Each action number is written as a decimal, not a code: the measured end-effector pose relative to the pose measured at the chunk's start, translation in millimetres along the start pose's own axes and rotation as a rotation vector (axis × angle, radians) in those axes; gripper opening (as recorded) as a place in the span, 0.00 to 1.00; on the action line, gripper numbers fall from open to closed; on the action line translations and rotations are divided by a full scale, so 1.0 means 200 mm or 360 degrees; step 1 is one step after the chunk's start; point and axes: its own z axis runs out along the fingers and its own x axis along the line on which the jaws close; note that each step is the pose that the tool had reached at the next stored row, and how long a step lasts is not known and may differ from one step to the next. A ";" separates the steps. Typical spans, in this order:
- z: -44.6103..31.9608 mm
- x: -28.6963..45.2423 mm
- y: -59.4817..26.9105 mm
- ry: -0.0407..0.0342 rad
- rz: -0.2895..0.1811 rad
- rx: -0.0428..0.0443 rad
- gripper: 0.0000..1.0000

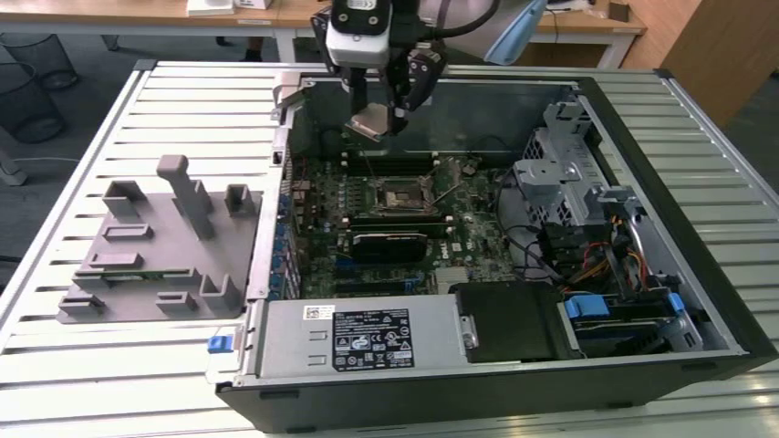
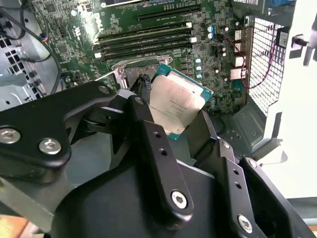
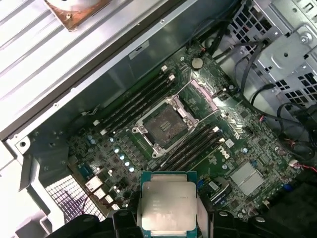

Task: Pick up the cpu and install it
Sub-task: 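Place the cpu into insertion slot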

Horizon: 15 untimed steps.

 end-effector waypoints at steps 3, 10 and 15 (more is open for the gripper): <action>0.003 0.001 0.000 -0.0004 0.0062 0.0000 0.53; 0.012 0.001 -0.001 -0.0013 0.0227 0.0001 0.53; 0.019 0.002 -0.001 -0.0021 0.0364 0.0002 0.53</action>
